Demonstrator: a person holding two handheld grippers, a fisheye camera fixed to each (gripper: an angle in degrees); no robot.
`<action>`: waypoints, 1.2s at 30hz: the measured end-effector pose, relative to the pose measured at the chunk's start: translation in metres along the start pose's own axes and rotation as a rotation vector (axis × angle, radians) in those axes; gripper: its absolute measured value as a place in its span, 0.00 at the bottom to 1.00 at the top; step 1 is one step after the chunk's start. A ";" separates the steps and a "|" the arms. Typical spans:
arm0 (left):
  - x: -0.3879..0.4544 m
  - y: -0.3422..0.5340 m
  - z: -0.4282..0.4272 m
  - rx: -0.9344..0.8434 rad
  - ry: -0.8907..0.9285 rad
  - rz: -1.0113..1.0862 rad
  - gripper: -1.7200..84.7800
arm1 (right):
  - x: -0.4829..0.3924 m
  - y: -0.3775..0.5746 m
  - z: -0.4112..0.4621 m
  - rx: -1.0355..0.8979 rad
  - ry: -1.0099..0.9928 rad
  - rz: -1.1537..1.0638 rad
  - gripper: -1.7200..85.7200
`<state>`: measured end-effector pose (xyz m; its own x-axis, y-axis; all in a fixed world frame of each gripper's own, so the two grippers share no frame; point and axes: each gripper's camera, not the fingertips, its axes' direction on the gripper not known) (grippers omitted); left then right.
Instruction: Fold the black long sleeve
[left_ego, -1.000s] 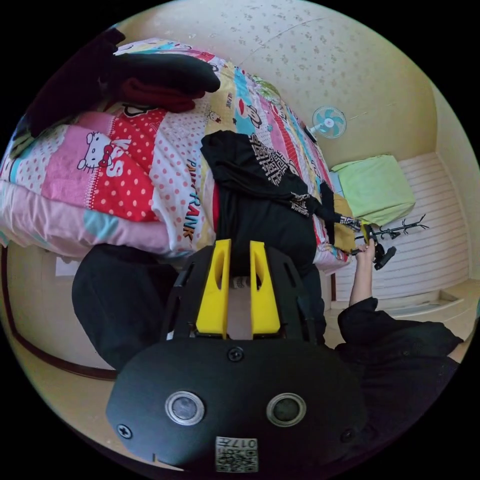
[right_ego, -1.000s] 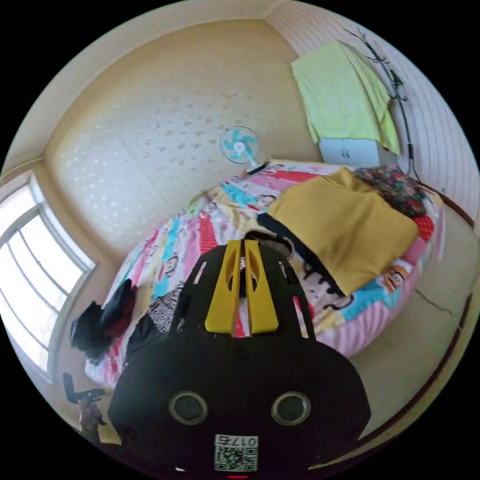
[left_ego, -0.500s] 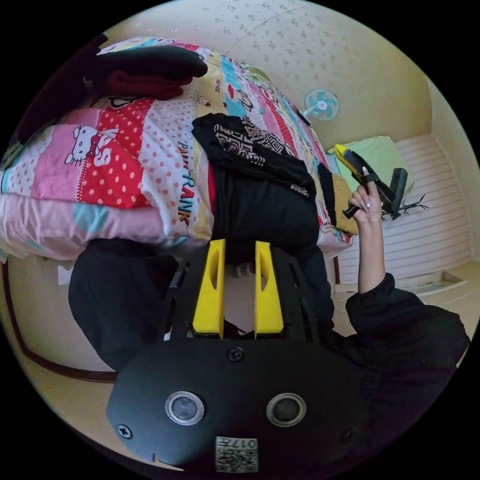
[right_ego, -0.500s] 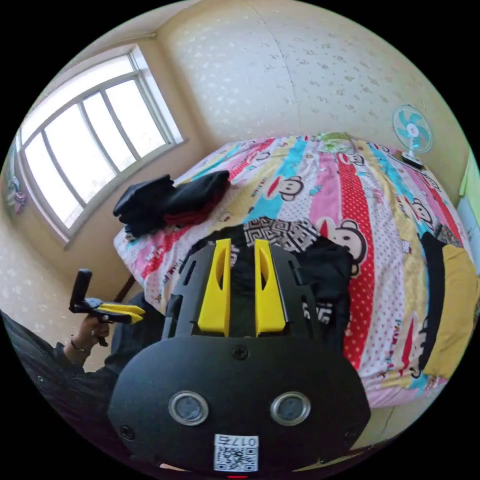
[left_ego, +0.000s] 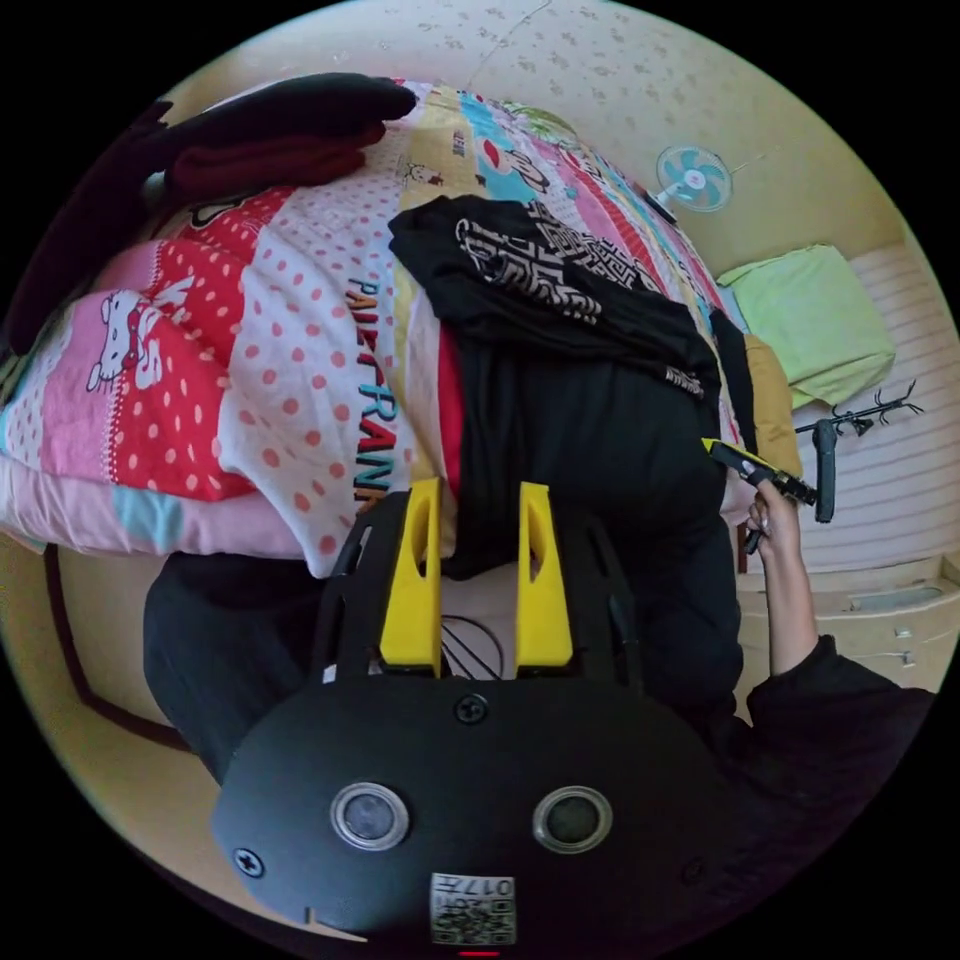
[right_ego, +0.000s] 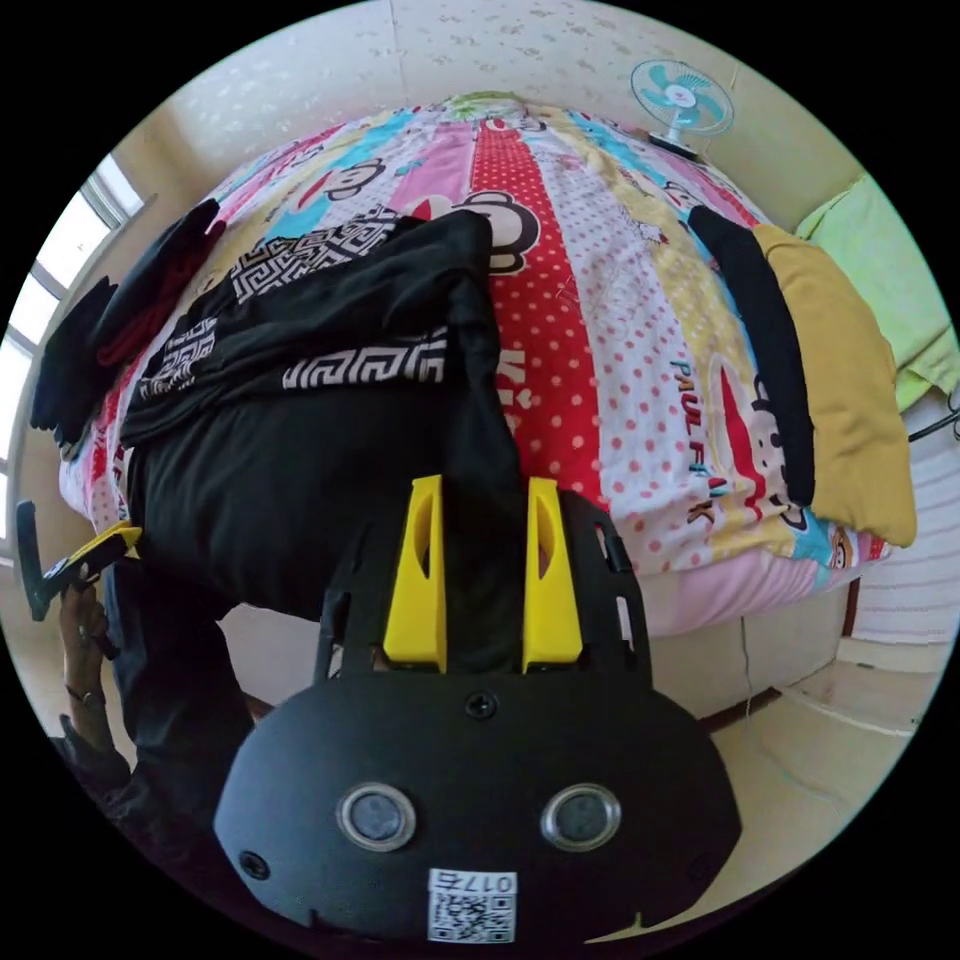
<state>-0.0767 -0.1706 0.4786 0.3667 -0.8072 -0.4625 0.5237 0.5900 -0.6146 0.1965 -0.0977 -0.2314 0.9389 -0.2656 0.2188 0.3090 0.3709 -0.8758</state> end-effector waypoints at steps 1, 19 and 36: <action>0.004 0.001 -0.001 -0.010 -0.028 0.006 0.09 | -0.005 0.001 -0.002 0.008 0.011 -0.010 0.13; 0.065 -0.140 -0.118 0.084 -0.067 0.204 0.04 | -0.039 -0.109 -0.095 0.163 0.082 -0.167 0.04; 0.021 -0.028 -0.073 -0.146 -0.017 0.142 0.14 | -0.005 -0.061 -0.065 0.017 0.136 -0.147 0.12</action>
<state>-0.1399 -0.2030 0.4399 0.4421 -0.7155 -0.5409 0.3491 0.6928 -0.6310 0.1631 -0.1768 -0.2076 0.8549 -0.4350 0.2827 0.4446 0.3337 -0.8312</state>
